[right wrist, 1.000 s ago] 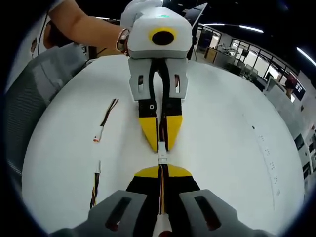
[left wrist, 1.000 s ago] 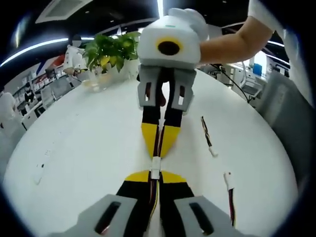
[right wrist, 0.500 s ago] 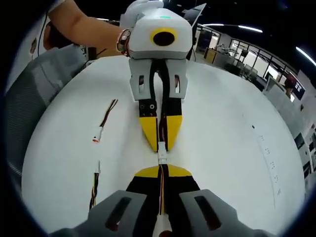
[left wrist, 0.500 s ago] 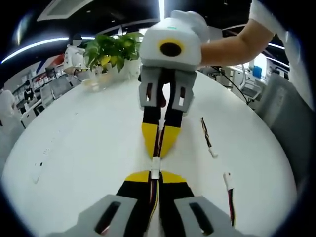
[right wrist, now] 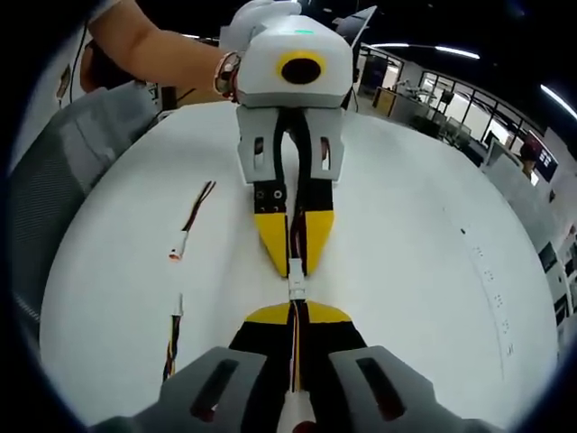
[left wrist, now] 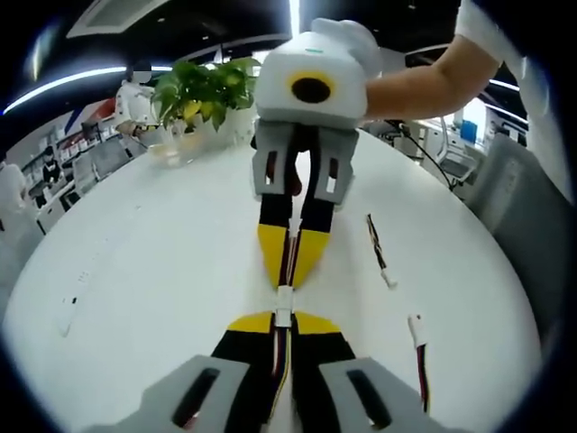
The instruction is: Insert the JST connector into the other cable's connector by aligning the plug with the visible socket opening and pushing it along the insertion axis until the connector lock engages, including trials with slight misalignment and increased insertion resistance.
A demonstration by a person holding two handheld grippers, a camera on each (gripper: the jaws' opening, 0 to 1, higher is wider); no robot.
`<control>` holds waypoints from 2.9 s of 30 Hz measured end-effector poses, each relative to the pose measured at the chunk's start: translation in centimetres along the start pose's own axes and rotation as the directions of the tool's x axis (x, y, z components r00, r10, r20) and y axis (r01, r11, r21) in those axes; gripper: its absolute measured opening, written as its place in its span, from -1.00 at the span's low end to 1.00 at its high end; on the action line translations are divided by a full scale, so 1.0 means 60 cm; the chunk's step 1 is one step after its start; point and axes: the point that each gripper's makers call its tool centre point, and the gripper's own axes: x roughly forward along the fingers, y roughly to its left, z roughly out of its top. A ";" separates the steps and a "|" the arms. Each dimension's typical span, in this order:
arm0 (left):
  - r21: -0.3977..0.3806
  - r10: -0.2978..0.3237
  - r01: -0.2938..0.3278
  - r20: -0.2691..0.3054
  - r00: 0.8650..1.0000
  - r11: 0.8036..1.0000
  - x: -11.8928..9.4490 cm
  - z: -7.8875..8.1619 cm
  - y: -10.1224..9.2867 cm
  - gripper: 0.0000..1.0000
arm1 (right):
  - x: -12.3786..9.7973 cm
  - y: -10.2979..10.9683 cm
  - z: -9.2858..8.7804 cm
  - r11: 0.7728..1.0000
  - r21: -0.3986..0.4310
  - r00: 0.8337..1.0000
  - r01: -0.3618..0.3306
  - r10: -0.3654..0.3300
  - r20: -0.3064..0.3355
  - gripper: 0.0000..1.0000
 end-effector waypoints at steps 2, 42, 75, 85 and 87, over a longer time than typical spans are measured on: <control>-0.001 0.002 -0.002 0.002 1.000 1.000 0.000 0.001 -0.001 -1.00 | 0.000 0.001 0.000 1.000 0.004 1.000 -0.002 0.002 0.004 -0.98; -0.081 0.036 -0.033 0.041 0.998 0.996 -0.021 0.014 -0.007 -0.64 | -0.017 -0.005 0.003 0.998 0.052 1.000 0.025 -0.025 -0.010 -0.80; -0.102 0.147 -0.136 0.105 0.984 0.985 -0.107 0.060 -0.067 -0.51 | -0.078 0.041 0.019 0.997 -0.025 0.997 0.066 -0.067 -0.042 -0.63; -0.104 0.088 -0.081 0.061 0.994 0.991 -0.092 0.028 -0.119 -0.49 | -0.073 0.065 0.006 0.999 -0.006 0.998 0.042 -0.042 -0.049 -0.60; -0.104 0.083 -0.077 0.055 0.995 0.992 -0.090 0.022 -0.122 -0.49 | -0.071 0.071 0.005 0.999 -0.002 0.998 0.038 -0.038 -0.047 -0.60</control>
